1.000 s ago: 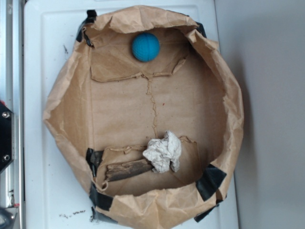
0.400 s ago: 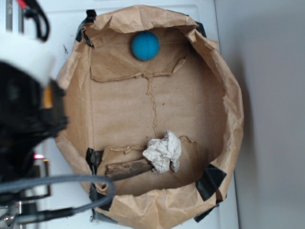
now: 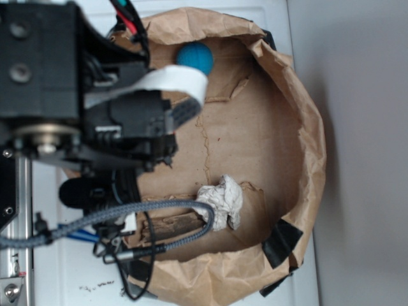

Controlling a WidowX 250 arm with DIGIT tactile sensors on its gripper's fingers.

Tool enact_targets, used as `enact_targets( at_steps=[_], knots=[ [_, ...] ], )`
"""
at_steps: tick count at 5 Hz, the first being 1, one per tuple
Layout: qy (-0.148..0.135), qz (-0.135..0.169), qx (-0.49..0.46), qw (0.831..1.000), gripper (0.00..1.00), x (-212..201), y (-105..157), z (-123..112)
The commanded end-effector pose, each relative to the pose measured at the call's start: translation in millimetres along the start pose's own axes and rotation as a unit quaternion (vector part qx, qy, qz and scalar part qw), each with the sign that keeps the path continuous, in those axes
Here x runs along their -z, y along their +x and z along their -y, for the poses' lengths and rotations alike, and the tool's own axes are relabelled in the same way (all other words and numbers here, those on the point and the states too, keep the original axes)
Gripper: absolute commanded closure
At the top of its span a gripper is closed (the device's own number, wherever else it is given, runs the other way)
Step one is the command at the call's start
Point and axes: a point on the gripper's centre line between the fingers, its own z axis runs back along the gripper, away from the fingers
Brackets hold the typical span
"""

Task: Grab the wood chip.

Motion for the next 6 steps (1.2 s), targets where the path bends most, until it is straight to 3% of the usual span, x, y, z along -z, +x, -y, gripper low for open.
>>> enact_targets(
  at_steps=[1, 2, 3, 4, 5, 6],
  knots=[
    [-0.001, 0.016, -0.009, 1.0, 0.0, -7, 3, -4],
    [-0.001, 0.016, -0.009, 1.0, 0.0, -7, 3, -4],
    [-0.006, 0.022, -0.04, 0.999, 0.0, 18, 38, -3],
    [-0.01, 0.044, -0.04, 0.998, 0.0, 40, 55, 8],
    [-0.021, 0.044, -0.028, 0.998, 0.0, 61, 51, 19],
    [-0.051, 0.063, -0.002, 0.997, 0.0, 74, 33, 33]
  ],
)
